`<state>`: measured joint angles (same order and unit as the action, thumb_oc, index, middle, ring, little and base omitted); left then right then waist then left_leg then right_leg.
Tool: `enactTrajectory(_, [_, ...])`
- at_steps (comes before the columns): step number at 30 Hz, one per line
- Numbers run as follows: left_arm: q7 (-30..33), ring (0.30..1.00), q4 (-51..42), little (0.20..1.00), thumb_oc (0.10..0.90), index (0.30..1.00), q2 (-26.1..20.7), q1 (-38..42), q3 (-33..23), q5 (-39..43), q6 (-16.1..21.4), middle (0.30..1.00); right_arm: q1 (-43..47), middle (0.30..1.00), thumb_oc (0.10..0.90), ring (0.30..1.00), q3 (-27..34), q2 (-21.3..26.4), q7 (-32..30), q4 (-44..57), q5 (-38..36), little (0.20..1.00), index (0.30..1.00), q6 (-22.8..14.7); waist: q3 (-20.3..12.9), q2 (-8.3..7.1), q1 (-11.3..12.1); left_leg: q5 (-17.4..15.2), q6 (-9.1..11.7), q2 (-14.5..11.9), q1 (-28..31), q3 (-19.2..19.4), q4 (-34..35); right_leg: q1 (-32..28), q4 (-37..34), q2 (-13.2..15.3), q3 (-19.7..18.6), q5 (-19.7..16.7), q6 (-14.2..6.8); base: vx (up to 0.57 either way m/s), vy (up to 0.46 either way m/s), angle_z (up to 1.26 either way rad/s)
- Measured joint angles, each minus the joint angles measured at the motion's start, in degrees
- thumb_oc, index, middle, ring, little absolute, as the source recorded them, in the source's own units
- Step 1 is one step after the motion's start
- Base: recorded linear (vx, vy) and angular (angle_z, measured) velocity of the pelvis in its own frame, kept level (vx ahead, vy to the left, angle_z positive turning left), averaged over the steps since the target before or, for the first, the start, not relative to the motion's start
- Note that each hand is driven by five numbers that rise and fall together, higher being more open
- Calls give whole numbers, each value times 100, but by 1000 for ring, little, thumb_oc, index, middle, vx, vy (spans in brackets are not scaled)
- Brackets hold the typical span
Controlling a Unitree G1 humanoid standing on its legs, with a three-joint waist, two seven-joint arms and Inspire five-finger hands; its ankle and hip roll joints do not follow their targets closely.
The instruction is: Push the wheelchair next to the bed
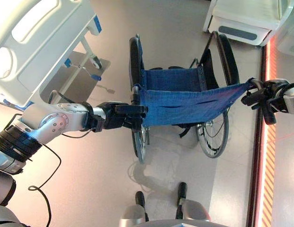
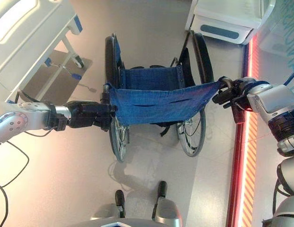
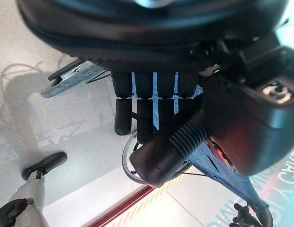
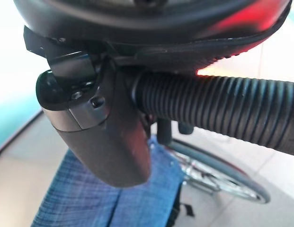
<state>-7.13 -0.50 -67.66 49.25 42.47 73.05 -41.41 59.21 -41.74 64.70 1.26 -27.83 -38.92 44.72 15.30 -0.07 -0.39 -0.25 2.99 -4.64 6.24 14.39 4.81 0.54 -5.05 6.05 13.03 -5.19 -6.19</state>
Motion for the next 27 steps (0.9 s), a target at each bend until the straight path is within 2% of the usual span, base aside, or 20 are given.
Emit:
enactTrajectory(14, [315,300,3,300,400,300,86,-1,-27,156,0,300,-2,300,400,300,0,-3,-25,4,-42,300,300,33,17,-24,50,0,2,-47,-9,0,-33,1,-1,-47,21,3,4,16,-143,0])
enactTrajectory(17, [455,300,2,300,400,300,95,-1,-132,203,-1,300,-1,300,400,300,0,-13,-26,12,-71,300,300,39,102,-121,128,-44,70,-152,-94,4,-250,0,0,-98,13,2,41,46,-268,-3])
enactTrajectory(19, [544,300,53,300,400,300,92,-3,-246,206,-6,300,1,300,400,300,0,-83,-113,8,-195,300,300,41,186,-231,181,-102,151,-269,-192,7,-525,44,138,-170,20,77,162,81,-304,-6])
enactTrajectory(21, [573,300,178,300,400,300,-2,-10,-407,204,-7,300,49,300,400,300,-1,-345,-198,-48,-196,300,300,53,316,-447,312,-184,277,-434,-425,2,-1158,196,504,-269,0,273,340,121,-342,-20])
enactTrajectory(22, [574,300,280,300,400,300,-46,-18,-518,203,-19,300,107,300,400,300,-4,-505,-243,-107,-197,300,300,63,442,-578,386,-255,378,-542,-683,-11,-1855,282,820,-274,15,439,444,112,-180,-29])
enactTrajectory(23, [621,300,338,300,400,300,-56,-21,-592,197,-19,300,149,300,400,300,-29,-584,-258,-113,-195,300,300,91,571,-654,510,-259,382,-627,-892,-35,-2556,235,985,-285,-43,533,529,192,-22,-34])
enactTrajectory(24, [705,300,393,300,400,300,-53,-149,-719,193,-20,300,238,300,400,300,-154,-713,-263,-116,-182,300,300,136,641,-639,627,-247,380,-746,-1348,-410,-3599,152,1109,-378,-225,627,621,139,42,-36])
enactTrajectory(25, [741,300,401,300,400,300,-57,-243,-784,195,-20,300,248,300,400,300,-174,-765,-275,-90,-155,300,300,151,660,-627,684,-311,421,-626,-1565,-759,-3886,129,1123,-406,-372,688,706,328,51,-41])
enactTrajectory(26, [776,300,393,300,400,300,-60,-327,-853,198,-26,300,251,300,400,300,-172,-749,-282,13,-143,300,300,217,689,-674,764,-334,403,-203,-1721,-1033,-3649,143,1095,-407,-720,689,730,290,30,-25])
enactTrajectory(27, [778,300,382,300,400,300,-81,-377,-890,206,-36,300,307,300,400,300,-185,-743,-282,32,-141,300,300,254,718,-621,784,-347,447,-36,-1940,-830,-3319,108,1096,-441,-815,686,749,362,43,-22])
